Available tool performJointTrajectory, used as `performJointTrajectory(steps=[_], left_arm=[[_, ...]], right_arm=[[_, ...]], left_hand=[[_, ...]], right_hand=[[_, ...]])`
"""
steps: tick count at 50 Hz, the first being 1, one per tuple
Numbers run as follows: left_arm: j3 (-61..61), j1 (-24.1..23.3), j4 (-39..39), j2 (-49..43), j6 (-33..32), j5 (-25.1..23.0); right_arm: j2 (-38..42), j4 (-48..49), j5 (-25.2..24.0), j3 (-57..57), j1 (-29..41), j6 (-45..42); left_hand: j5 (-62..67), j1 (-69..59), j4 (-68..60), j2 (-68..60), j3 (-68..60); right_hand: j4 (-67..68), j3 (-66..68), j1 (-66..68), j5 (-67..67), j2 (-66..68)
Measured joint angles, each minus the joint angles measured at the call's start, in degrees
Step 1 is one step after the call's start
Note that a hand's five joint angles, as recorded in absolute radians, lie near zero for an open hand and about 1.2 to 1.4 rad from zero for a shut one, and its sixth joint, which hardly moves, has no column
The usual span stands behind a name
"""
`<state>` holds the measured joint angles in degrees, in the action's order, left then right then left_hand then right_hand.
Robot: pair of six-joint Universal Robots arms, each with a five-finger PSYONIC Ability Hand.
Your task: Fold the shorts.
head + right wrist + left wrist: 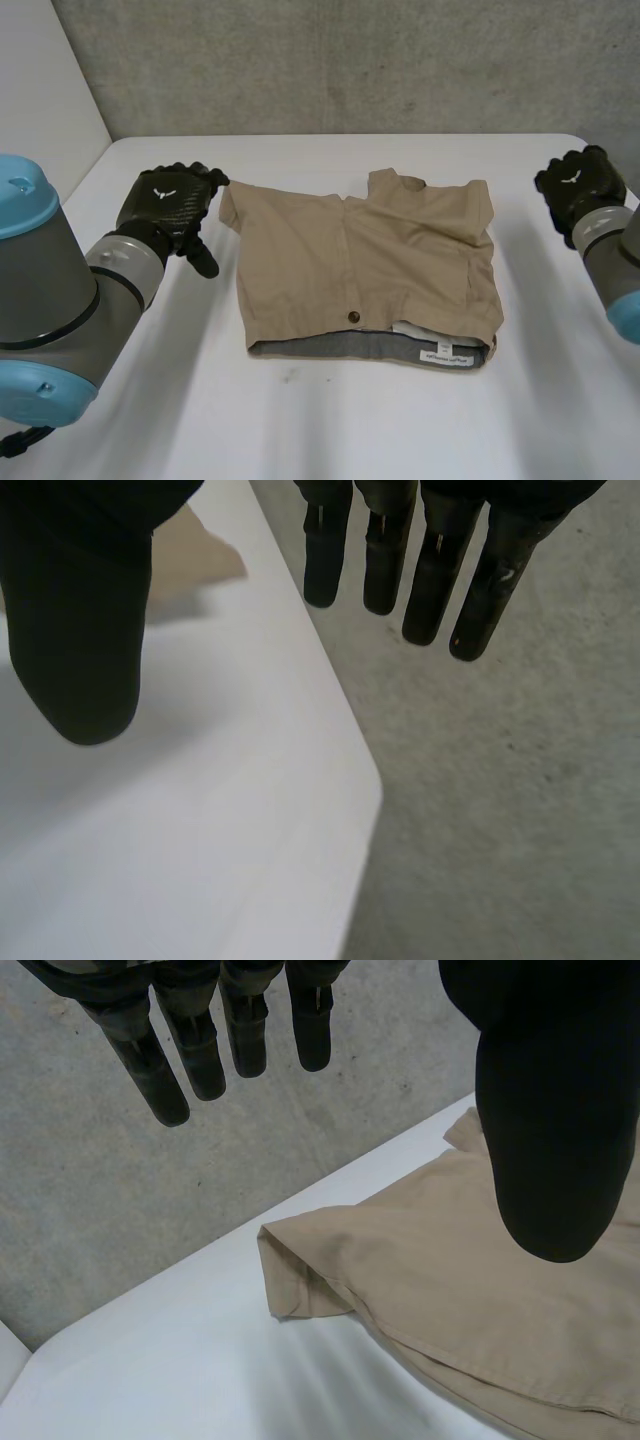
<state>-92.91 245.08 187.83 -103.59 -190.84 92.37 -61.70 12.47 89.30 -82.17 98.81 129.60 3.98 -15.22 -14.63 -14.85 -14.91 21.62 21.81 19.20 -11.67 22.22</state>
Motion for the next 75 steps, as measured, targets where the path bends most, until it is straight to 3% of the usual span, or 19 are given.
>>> performJointTrajectory(steps=[4, 10, 18, 21, 30, 40, 43, 44, 45, 46, 50, 58, 63, 71, 73, 75], left_arm=[[0.0, 0.14, 0.34, -0.02, -0.01, -0.01], [-0.07, 0.64, 1.03, 0.02, 0.01, -0.04], [-0.89, 0.82, 1.28, 0.36, 0.02, -0.01], [-1.46, 0.83, 1.38, 0.62, 0.03, 0.03], [-4.43, 1.68, 3.19, 2.22, 0.17, -0.05], [-5.33, 1.85, 5.06, 2.31, 0.23, -0.09], [-5.53, 1.81, 5.15, 2.31, 0.23, -0.09], [-5.77, 1.79, 5.24, 2.31, 0.22, -0.09], [-5.77, 1.79, 5.24, 2.31, 0.22, -0.09], [-5.95, 1.8, 5.33, 2.33, 0.22, -0.09], [-6.25, 1.88, 5.52, 2.42, 0.2, -0.09], [-6.56, 1.97, 5.63, 2.6, 0.23, -0.08], [-7.07, 1.92, 5.62, 2.97, 0.23, -0.08], [-7.42, 1.95, 5.67, 3.14, 0.22, -0.09], [-7.43, 1.96, 5.68, 3.12, 0.22, -0.09], [-7.43, 1.96, 5.69, 3.11, 0.22, -0.09]], right_arm=[[-3.55, -1.3, 0.76, -2.15, 4.17, 6.74], [-9.62, -7.49, 0.12, -3.84, 14.46, 27.8], [-6.69, -15.52, -3.08, -0.03, 22.16, 39.39], [-5.14, -16.97, -2.78, 0.65, 23.39, 39.1], [-6.17, -14.46, 5.74, -9.1, 21.2, 28.09], [-6.79, -5.12, 6.49, -17.98, 17.53, 24.45], [-5.94, -3.86, 6.35, -18.29, 17.08, 24.35], [-4.55, -2.53, 6.17, -18.13, 16.43, 24.15], [-4.55, -2.53, 6.17, -18.13, 16.43, 24.15], [-3.39, -1.58, 5.91, -17.57, 15.68, 23.81], [-1.22, 0.54, 4.91, -15.22, 13.42, 21.48], [3.22, 3.51, 3.08, -5.62, 7.12, 10.14], [8.87, 4.57, 2.34, 6.26, 1.62, 1.38], [17.1, 8.83, -2.43, 18.98, -2.67, -1.71], [18.89, 10.36, -5.73, 21.03, -3.61, -1.55], [19.32, 10.64, -7.19, 21.19, -3.86, -1.36]], left_hand=[[-0.01, 0.0, 0.0, 0.0, 0.0], [0.0, 0.0, 0.0, 0.0, 0.0], [0.0, 0.0, 0.0, 0.0, 0.0], [0.0, 0.0, 0.0, 0.0, 0.0], [0.0, 0.0, 0.0, 0.0, 0.0], [0.0, 0.0, 0.0, 0.0, 0.0], [0.0, 0.0, 0.0, 0.0, 0.0], [0.0, 0.0, 0.01, 0.0, 0.0], [0.0, 0.0, 0.01, 0.0, 0.0], [0.0, 0.0, 0.0, 0.0, 0.0], [0.0, 0.0, 0.0, 0.0, 0.0], [0.0, 0.0, 0.0, 0.0, 0.0], [0.0, 0.0, 0.0, 0.0, 0.0], [0.0, 0.0, 0.0, 0.0, 0.0], [0.0, 0.0, 0.0, 0.0, 0.0], [0.0, 0.0, 0.01, 0.0, 0.0]], right_hand=[[-2.89, -2.83, -2.2, 2.98, -1.73], [-2.93, -2.91, -2.26, 3.16, -1.73], [-2.91, -2.84, -2.22, 3.14, -1.7], [-1.69, -1.69, -1.6, 1.22, -1.59], [3.15, 2.67, 1.83, -2.44, 1.53], [9.41, 9.26, 7.32, -8.13, 9.07], [13.93, 13.88, 11.6, -12.63, 13.69], [26.02, 25.9, 21.08, -24.4, 25.7], [26.02, 25.9, 21.08, -24.4, 25.7], [37.24, 36.97, 30.97, -35.74, 37.25], [46.18, 45.58, 36.97, -44.21, 45.16], [46.4, 45.69, 36.97, -44.39, 45.16], [46.4, 45.68, 36.97, -44.39, 45.16], [45.7, 45.04, 36.54, -43.95, 44.34], [25.04, 24.52, 16.54, -24.81, 23.84], [21.61, 21.05, 13.16, -21.45, 20.27]])
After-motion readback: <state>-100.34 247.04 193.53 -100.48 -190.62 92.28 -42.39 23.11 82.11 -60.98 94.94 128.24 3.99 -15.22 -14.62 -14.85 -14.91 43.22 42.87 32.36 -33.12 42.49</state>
